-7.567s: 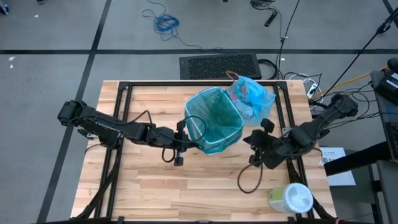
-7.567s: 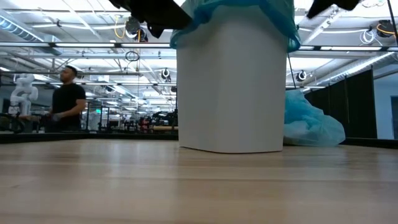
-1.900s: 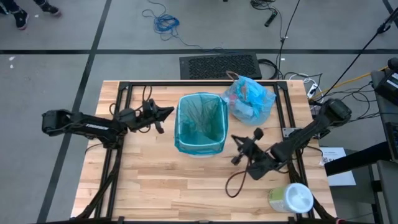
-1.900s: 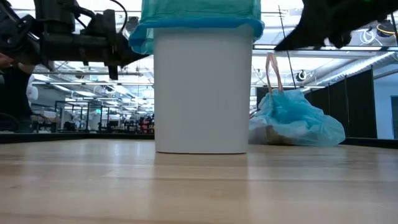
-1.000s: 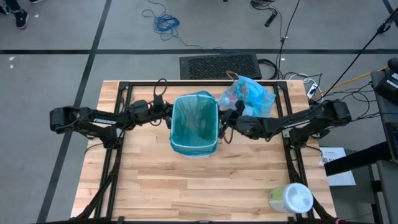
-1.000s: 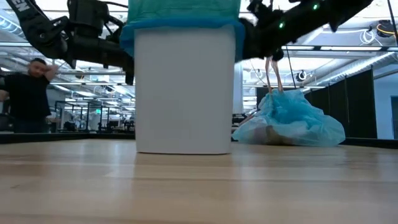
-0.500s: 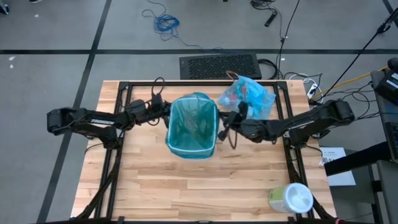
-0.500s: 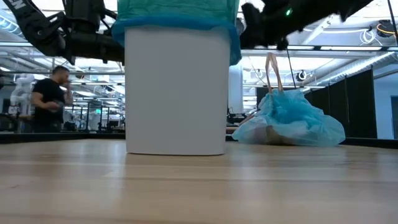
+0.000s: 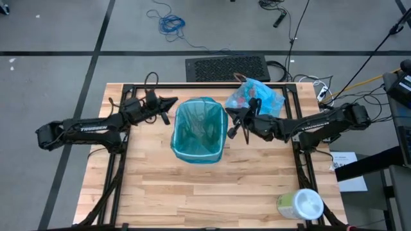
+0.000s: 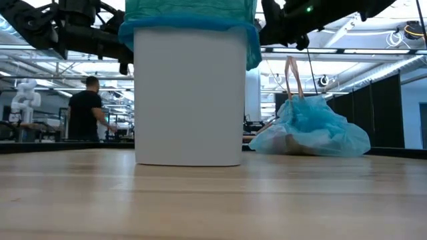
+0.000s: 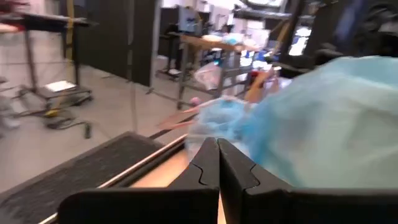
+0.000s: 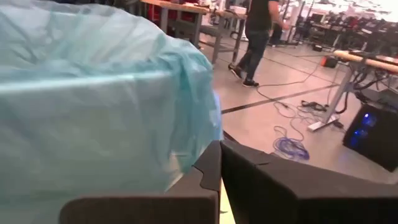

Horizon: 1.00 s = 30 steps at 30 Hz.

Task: Place trash/remove bag and relplace
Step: Insert a blue trash bag into the trash bin

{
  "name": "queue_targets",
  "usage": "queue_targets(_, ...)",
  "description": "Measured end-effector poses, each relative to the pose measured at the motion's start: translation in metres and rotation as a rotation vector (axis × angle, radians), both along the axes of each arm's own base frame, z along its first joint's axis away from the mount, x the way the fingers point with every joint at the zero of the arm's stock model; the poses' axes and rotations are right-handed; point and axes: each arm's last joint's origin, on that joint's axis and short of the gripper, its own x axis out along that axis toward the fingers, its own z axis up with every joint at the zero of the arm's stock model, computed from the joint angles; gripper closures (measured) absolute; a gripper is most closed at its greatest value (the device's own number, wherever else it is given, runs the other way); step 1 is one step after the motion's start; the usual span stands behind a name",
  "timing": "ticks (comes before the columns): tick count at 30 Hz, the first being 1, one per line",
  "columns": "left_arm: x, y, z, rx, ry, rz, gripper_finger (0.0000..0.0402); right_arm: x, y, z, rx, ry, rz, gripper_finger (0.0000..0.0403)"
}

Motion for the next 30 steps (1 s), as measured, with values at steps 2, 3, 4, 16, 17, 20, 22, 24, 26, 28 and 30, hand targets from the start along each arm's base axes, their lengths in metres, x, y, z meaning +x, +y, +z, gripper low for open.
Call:
queue_targets(2,-0.006,0.002,0.002,-0.022,0.000,0.018,0.0402,0.001,0.000,-0.002,0.000,0.007,0.000,0.0403)
queue_targets(3,-0.008,0.002,0.003,-0.032,-0.015,-0.005,0.0402,0.002,0.000,-0.003,0.000,0.008,0.001,0.0403)
queue_targets(4,-0.010,0.000,0.007,-0.028,-0.046,-0.050,0.0402,0.002,0.000,-0.003,0.000,0.006,0.002,0.0403)
queue_targets(16,0.006,-0.008,-0.002,-0.064,-0.028,-0.246,0.0402,0.013,-0.014,-0.011,0.035,-0.030,0.037,0.0403)
queue_targets(17,0.008,-0.007,-0.004,-0.072,-0.016,-0.248,0.0402,0.016,-0.016,-0.014,0.044,-0.029,0.053,0.0403)
queue_targets(20,0.015,-0.008,-0.011,-0.085,0.005,-0.254,0.0402,0.024,-0.017,-0.023,0.051,-0.023,0.079,0.0403)
queue_targets(22,0.018,-0.010,-0.013,-0.085,0.005,-0.258,0.0402,0.027,-0.017,-0.029,0.050,-0.012,0.080,0.0403)
queue_targets(24,0.022,-0.011,-0.016,-0.090,0.016,-0.262,0.0402,0.030,-0.017,-0.035,0.056,0.003,0.079,0.0403)
queue_targets(26,0.024,-0.012,-0.020,-0.101,0.035,-0.260,0.0402,0.032,-0.017,-0.040,0.066,0.021,0.076,0.0403)
queue_targets(28,0.026,-0.013,-0.023,-0.106,0.046,-0.258,0.0402,0.034,-0.017,-0.044,0.067,0.035,0.076,0.0403)
queue_targets(30,0.028,-0.014,-0.025,-0.112,0.059,-0.253,0.0402,0.034,-0.017,-0.046,0.067,0.043,0.075,0.0403)
